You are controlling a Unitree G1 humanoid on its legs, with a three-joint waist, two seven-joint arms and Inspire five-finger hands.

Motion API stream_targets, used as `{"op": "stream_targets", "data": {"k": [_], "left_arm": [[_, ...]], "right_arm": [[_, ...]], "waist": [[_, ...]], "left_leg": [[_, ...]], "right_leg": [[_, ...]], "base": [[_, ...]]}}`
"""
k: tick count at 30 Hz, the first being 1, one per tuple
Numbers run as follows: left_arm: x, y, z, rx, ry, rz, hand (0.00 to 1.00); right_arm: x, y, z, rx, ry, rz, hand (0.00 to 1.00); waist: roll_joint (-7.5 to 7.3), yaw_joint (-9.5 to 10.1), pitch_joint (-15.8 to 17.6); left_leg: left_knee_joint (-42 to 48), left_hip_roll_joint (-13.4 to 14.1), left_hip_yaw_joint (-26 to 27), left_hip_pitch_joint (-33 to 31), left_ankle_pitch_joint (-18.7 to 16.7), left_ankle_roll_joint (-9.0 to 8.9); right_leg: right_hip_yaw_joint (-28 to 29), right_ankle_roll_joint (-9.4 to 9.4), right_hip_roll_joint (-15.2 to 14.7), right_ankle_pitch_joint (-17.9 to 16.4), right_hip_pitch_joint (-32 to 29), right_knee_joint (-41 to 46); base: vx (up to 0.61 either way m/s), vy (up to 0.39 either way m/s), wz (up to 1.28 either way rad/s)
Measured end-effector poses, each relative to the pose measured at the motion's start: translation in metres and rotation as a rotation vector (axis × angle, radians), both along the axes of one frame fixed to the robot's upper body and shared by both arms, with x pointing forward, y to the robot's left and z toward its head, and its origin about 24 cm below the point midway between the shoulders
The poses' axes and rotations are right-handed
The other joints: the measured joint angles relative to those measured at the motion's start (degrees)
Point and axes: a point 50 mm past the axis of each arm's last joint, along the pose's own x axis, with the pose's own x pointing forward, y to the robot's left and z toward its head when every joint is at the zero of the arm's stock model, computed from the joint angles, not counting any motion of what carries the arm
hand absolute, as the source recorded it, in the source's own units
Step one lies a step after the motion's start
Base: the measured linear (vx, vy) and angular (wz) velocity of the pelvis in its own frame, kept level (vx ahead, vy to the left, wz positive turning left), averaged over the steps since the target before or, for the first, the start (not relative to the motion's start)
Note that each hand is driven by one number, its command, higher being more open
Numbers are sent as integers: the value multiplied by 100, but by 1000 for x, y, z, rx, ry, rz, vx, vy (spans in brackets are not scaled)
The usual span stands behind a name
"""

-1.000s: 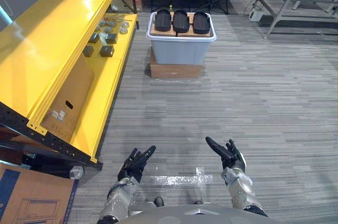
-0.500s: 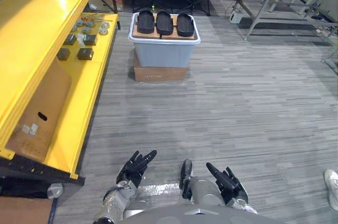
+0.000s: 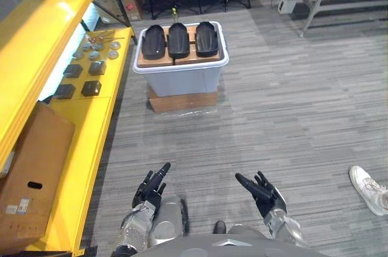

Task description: Walk over and take three plastic housings, then place them on the shelf

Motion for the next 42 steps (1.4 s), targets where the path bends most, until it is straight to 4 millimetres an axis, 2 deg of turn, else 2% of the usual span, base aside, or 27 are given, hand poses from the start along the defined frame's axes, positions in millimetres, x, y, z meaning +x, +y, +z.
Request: {"op": "stream_targets", "data": {"k": [1, 3, 4, 5, 6, 7, 8, 9, 10, 11, 12, 14, 17, 19, 20, 21, 23, 25, 27, 29, 31, 33, 35, 36, 38, 39, 42], "left_arm": [[-2, 1, -1, -8, 3, -8, 100], [-8, 2, -3, -14, 12, -11, 100], [-8, 4, -2, -10, 6, -15, 100], [-7, 11, -1, 9, -1, -17, 100], [-7, 15, 0, 18, -3, -18, 100], [-8, 19, 0, 26, 0, -10, 100], [-8, 20, -1, 24, 15, 9, 100], [-9, 20, -2, 24, 19, 9, 100], [-10, 19, -2, 23, 21, 10, 100], [-11, 20, -3, 27, 26, 12, 100], [-13, 18, -3, 34, 34, 9, 100], [-9, 16, 1, 37, 7, 37, 100], [7, 10, 9, 42, -56, 14, 100], [18, 7, 14, 44, -94, -8, 100], [16, 7, 13, 45, -89, 1, 100], [16, 7, 13, 45, -89, 1, 100], [3, 14, 9, 32, -59, 76, 100], [-16, 11, 1, -37, -16, 174, 100], [-21, 4, -1, -61, -14, 203, 100], [-20, 5, 0, -65, -32, 212, 100], [-18, 4, 1, -50, -43, 183, 100], [-9, -1, 4, -22, -66, 112, 100], [5, -9, 9, -18, -112, 49, 100], [11, -7, 11, -4, -122, 34, 100], [23, 0, 18, 44, -151, -1, 100], [24, 7, 19, 66, -154, -13, 100], [17, 15, 17, 92, -118, -6, 100]], "right_arm": [[4, -1, 3, -31, -13, 17, 100], [-1, -6, 3, -49, -4, 8, 100], [-7, -6, 1, -47, 9, -11, 100], [-9, -4, 0, -40, 17, -19, 100], [-10, -4, -1, -39, 17, -15, 100], [-10, -4, -1, -40, 21, -10, 100], [-6, -3, 0, -41, 17, -2, 100], [-5, -1, -1, -40, 21, 7, 100], [-7, 1, -3, -36, 35, 14, 100], [-8, 4, -4, -34, 44, 25, 100], [-10, 8, -7, -28, 58, 43, 100], [-14, 16, -8, -24, 58, 73, 100], [-5, 15, -3, -33, 23, 72, 100], [-9, 14, -5, -29, 35, 67, 100], [-11, 15, -6, -21, 38, 57, 100], [-11, 15, -6, -21, 38, 57, 100], [-16, 24, -7, 10, 38, 40, 100], [-16, 15, -5, -12, 31, 13, 100], [-19, 11, -3, -15, 20, -33, 100], [-32, 3, -6, -11, 47, -90, 100], [-36, 1, -6, -18, 52, -100, 100], [-38, -6, -3, -38, 46, -135, 100], [-33, -12, 4, -72, 12, -157, 100], [-32, -9, 6, -96, 9, -161, 100], [-31, 6, 10, -93, -15, -160, 100], [-32, 15, 14, -82, -33, -175, 100], [-34, 20, 25, -97, -73, -218, 100]], "waist": [[17, 48, 52], [116, 54, 44], [97, 39, 49], [-57, 55, 17], [-176, 63, -6], [-332, 57, -47], [-384, 40, -42], [-417, 33, -42], [-477, 13, -11], [-493, -5, 8], [-458, -26, 23], [-344, -30, -29], [-208, -167, -54], [-224, -168, -49], [-267, -158, -70], [-267, -158, -70], [-445, -137, -140], [-154, -127, -252], [-33, -184, -234], [-51, -162, -201], [-71, -188, -198], [-69, -328, -201], [106, -476, -242], [58, -487, -268], [-116, -477, -240], [-222, -483, -243], [-311, -494, -287]], "left_leg": [[-585, -75, -92, 40, 294, -24], [-753, -33, 15, 53, 412, 26], [-520, -24, 2, 50, 847, 328], [-92, -142, 76, -55, 1076, 515], [168, -228, 125, -151, 1041, 603], [492, -349, 215, -246, 831, 915], [634, -465, 296, -206, 559, 1110], [610, -527, 369, -72, 412, 1158], [570, -622, 407, 164, 256, 1209], [569, -676, 415, 333, 165, 1212], [554, -722, 414, 721, 7, 1284], [256, -721, 295, 1363, -174, 1302], [51, -614, -130, 1538, -184, 1251], [70, -631, -510, 1643, -302, 1066], [115, -645, -662, 1741, -415, 961], [115, -645, -662, 1741, -415, 961], [443, -629, -979, 1855, -886, 727], [644, -216, -1149, 1824, -1175, 477], [1203, -12, -1041, 1495, -1126, 275], [1884, 217, -594, 1140, -992, 22], [1533, 464, -82, 1189, -1029, 112], [531, 565, 208, 1268, -818, 194], [-490, 602, 245, 1401, 155, 76], [-680, 470, 293, 1512, 251, 152], [-851, 341, 394, 1619, 261, 178], [-925, 281, 475, 1698, 262, 185], [-944, 220, 688, 1859, 200, 271]], "right_leg": [[95, 90, 19, -118, 276, -118], [211, 161, 126, -436, 617, -112], [243, 170, 125, -755, 831, 30], [267, 285, -74, -1137, 828, 362], [275, 341, -211, -1327, 759, 546], [336, 564, -430, -1566, 603, 1025], [399, 834, -714, -1569, 9, 2438], [422, 1280, -902, -1300, -502, 3588], [413, 1598, -1178, -926, -972, 4679], [351, 1481, -1359, -921, -1181, 5248], [145, 1173, -1607, -1092, -1437, 5892], [-208, 790, -1637, -1363, -1854, 5247], [-265, 885, -1239, -1242, -2051, 2838], [77, 908, -1179, -529, -2153, 1490], [265, 901, -1204, -129, -2132, 1208], [265, 901, -1204, -129, -2132, 1208], [312, 763, -1214, 671, -2020, 1247], [-3, 548, -909, 275, -1959, 1422], [-282, 451, -792, 138, -1833, 1329], [-523, 386, -774, 148, -1500, 1077], [-696, 373, -824, 166, -1247, 874], [-824, 453, -935, 217, -1162, 722], [-862, 574, -972, 290, -1160, 639], [-759, 704, -1023, 397, -1136, 515], [-693, 777, -1120, 445, -1089, 351], [-608, 809, -1144, 465, -1067, 302], [-410, 849, -1202, 490, -1057, 316]], "base": [[516, 147, -35], [444, 177, -21], [478, 236, -1], [577, 276, -2], [509, 189, -16], [536, 178, -17], [650, 230, -19], [546, 214, -17], [427, 183, -14], [416, 166, -5], [509, 181, 5], [539, 146, 20], [343, 18, 71], [344, -91, 92], [355, -164, 67], [351, -251, 68], [341, -379, 63], [313, -371, 36], [233, -233, 55], [216, -198, 63], [192, -122, 40], [155, -3, 35], [164, 140, 16], [129, 153, -9], [87, 132, -19], [69, 115, -24], [53, 75, -36]]}}
